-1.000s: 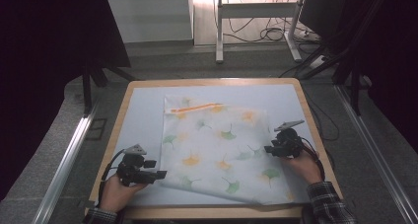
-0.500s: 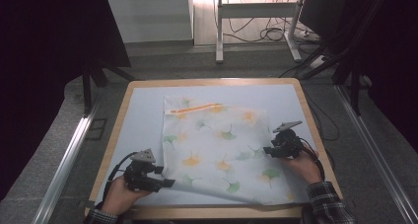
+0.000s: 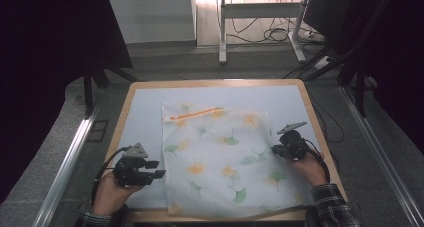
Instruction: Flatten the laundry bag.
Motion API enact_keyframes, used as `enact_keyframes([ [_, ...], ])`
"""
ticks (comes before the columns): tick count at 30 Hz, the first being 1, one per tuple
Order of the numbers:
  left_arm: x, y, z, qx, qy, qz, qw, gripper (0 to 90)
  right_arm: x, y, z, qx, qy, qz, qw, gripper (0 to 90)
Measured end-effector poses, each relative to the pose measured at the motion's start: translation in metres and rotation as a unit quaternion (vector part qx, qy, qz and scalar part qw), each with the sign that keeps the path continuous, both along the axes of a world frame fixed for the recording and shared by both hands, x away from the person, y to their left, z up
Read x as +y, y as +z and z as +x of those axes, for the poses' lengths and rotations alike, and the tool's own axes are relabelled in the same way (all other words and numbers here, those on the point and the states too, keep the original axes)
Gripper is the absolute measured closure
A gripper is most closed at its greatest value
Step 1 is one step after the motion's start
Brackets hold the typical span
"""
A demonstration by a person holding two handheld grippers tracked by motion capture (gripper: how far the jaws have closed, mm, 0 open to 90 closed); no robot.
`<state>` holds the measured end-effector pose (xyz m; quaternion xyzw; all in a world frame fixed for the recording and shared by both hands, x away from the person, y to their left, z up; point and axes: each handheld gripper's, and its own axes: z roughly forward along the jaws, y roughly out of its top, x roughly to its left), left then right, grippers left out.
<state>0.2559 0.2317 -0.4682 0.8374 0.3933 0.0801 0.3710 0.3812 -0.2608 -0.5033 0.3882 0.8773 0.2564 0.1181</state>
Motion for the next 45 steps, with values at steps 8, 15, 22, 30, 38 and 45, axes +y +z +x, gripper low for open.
enact_keyframes([
  [8,-0.005,-0.027,0.033,-0.005,0.045,-0.002,0.999,33.3,0.009,0.003,-0.015,0.041,0.047,0.016,0.9979,76.6],
  [15,-0.014,-0.047,0.071,-0.043,0.072,0.023,0.9962,31.6,0.002,0.017,-0.004,-0.026,0.022,0.032,0.9989,48.5],
  [22,-0.025,-0.062,0.088,-0.064,0.059,0.06,0.9944,18.4,-0.004,0.017,0.032,-0.041,-0.038,0.062,0.9965,44.5],
  [30,-0.02,-0.077,0.093,-0.028,0.057,0.058,0.9963,16.3,0.009,0.007,0.074,-0.007,-0.058,0.102,0.9931,46.2],
  [38,-0.02,-0.078,0.092,-0.028,0.062,0.054,0.9962,16.2,0.035,0.024,0.082,-0.009,-0.041,0.106,0.9935,85.7],
  [45,-0.021,-0.078,0.091,-0.026,0.063,0.052,0.9963,14.9,0.061,0.114,0.052,-0.149,0.017,0.116,0.9818,87.6],
])
